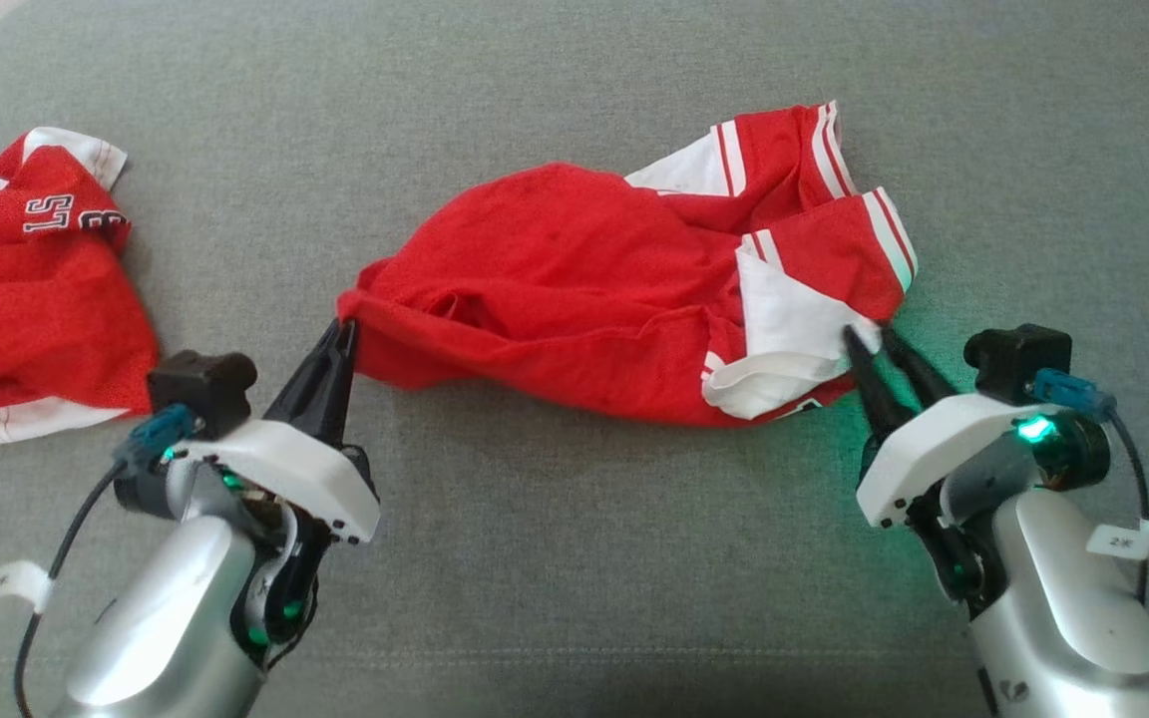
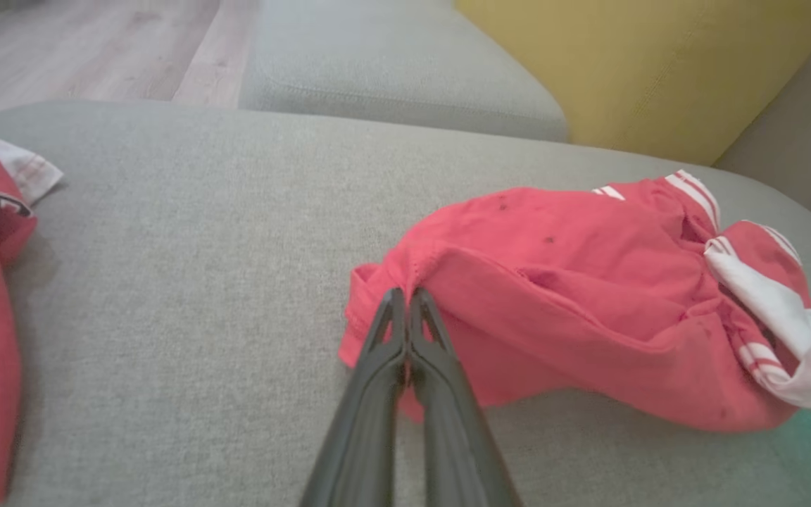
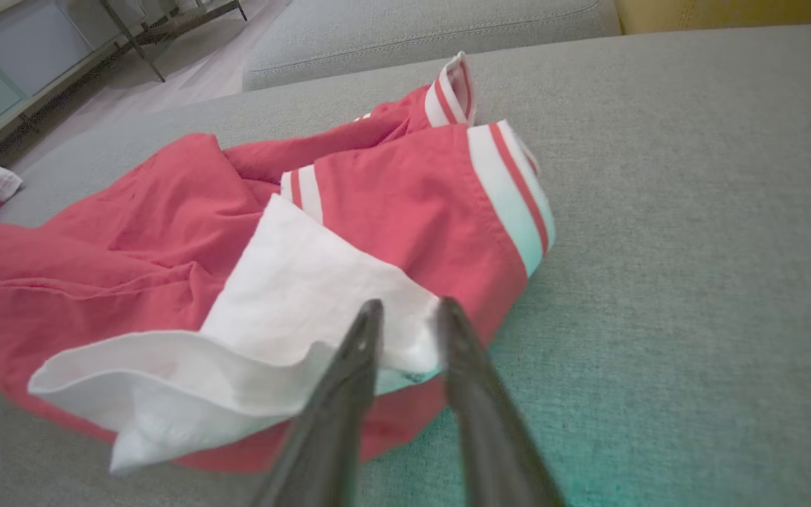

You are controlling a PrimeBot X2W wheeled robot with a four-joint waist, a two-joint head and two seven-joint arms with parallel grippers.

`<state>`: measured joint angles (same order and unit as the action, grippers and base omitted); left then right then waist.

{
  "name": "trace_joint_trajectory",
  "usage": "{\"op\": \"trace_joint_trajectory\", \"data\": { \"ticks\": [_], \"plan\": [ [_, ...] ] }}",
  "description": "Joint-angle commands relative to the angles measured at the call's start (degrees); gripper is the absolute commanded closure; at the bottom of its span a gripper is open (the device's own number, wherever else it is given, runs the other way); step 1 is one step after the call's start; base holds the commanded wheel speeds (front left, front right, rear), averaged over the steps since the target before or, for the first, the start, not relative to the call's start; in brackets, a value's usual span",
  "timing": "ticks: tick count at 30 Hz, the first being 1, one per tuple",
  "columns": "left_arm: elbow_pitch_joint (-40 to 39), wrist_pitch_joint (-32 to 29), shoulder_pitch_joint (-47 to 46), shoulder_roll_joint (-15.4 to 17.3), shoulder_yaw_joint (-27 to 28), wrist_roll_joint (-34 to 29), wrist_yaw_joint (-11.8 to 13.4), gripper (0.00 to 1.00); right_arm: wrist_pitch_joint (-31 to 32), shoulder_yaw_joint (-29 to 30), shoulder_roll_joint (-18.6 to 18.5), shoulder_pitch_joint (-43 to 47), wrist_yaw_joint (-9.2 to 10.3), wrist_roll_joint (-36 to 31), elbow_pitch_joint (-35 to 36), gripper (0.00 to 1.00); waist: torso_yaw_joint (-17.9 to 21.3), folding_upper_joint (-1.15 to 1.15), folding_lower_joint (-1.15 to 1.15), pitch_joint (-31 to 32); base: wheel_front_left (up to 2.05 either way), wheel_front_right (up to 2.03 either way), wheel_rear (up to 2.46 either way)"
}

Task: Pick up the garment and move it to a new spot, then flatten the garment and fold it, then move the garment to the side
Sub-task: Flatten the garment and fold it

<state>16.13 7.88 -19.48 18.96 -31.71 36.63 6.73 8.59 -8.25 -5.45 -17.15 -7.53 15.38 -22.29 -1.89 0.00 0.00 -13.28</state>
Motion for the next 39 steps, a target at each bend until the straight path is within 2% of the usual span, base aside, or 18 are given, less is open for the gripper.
{"op": "trace_joint_trajectory", "data": {
  "ticks": [1,6,11,19,27,32,39],
  "plan": [
    [-2.2,1.25,-2.4,1.49,2.46,-0.69,0.4,1.0,-0.56,-1.15,-0.52,-2.13,0.04,0.77,1.76,1.0,0.03,0.0,0.0,0.13,0.0,0.0,0.0],
    [-5.34,3.57,-1.76,2.69,3.55,-1.72,1.48,1.0,-3.09,0.12,-1.38,-2.2,0.04,2.34,4.52,1.0,0.34,0.0,0.0,1.09,0.0,0.0,0.0],
    [-9.18,3.75,-0.93,4.56,4.63,-2.3,2.75,1.0,-4.88,2.32,-2.11,-1.88,0.04,2.45,10.95,1.0,0.97,0.0,0.0,2.55,0.0,0.0,0.0],
    [-14.21,2.99,0.09,6.21,5.28,-2.81,4.41,1.0,-4.34,5.01,-2.36,-0.78,0.04,0.65,21.79,1.0,1.84,0.0,0.0,4.8,0.0,0.0,0.0],
    [-23.25,1.44,-3.86,10.32,8.64,-4.38,6.26,1.0,-0.72,9.14,-4.48,-4.22,0.04,-2.08,35.22,1.0,2.8,0.0,0.0,9.42,0.0,0.0,0.0],
    [-26.55,-1.36,-8.24,12.47,10.3,-4.86,6.76,1.0,2.28,11.64,-6.1,-8.59,0.04,-2.59,39.32,1.0,3.07,0.0,0.0,11.71,0.0,0.0,0.0],
    [-28.62,-4.08,-13.8,13.85,11.76,-4.99,6.96,1.0,4.88,13.57,-8.01,-14.8,0.04,-2.5,42.48,1.0,3.47,0.0,0.0,13.21,0.0,0.0,0.0]
  ]
}}
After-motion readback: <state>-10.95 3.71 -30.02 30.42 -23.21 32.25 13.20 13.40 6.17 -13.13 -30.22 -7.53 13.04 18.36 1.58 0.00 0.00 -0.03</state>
